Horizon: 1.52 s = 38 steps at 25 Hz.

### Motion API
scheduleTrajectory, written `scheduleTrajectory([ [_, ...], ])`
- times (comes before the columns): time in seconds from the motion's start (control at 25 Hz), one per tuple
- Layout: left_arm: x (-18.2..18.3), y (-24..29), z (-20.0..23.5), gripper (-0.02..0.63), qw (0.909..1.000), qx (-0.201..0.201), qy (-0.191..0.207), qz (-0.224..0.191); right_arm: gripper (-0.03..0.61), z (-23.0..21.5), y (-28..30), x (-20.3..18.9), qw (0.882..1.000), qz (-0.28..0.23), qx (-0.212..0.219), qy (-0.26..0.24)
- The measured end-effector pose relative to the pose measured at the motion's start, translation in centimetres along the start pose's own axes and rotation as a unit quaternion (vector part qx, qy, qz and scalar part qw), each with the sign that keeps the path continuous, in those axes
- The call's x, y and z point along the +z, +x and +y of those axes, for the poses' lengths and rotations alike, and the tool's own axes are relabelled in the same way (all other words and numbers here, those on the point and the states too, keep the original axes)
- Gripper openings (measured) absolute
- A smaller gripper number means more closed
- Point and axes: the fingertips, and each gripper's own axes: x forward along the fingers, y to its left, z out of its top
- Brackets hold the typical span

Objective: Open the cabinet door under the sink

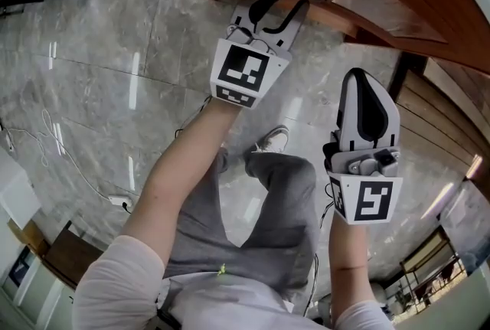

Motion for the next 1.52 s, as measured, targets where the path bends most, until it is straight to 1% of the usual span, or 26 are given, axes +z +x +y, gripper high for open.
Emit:
scheduleTrajectory([
  [0.12,0.0,0.4,-0.1,0.132,0.9999,-0.005,0.0,-0.014,0.031,-0.2,0.2,-1.1,1.0,0.0,-0.004,0.004],
  [0.24,-0.1,1.2,-0.1,0.132,0.9998,-0.009,0.002,-0.015,0.031,-0.2,0.6,-1.6,1.0,-0.001,-0.005,0.006],
  [0.48,-0.3,1.9,0.5,0.12,0.9996,0.017,0.006,-0.019,0.031,-0.4,1.0,-2.2,1.0,0.004,-0.002,0.007],
  [0.6,-0.3,1.8,0.5,0.111,0.9997,0.014,0.011,-0.019,0.031,-0.5,1.2,-2.5,1.0,0.008,0.0,0.01],
  [0.76,-0.4,1.4,0.2,0.103,0.9996,0.01,0.003,-0.025,0.031,-0.8,1.2,-2.5,1.0,0.011,0.0,0.012],
  [1.0,-0.4,0.9,-0.2,0.092,0.9998,-0.004,0.009,-0.016,0.031,-1.2,1.9,-1.7,1.0,0.007,0.004,0.011],
  [1.52,-0.7,-1.2,-0.4,0.089,0.9985,-0.047,0.017,-0.022,0.031,-1.7,4.2,-0.4,1.0,-0.007,0.005,-0.015],
])
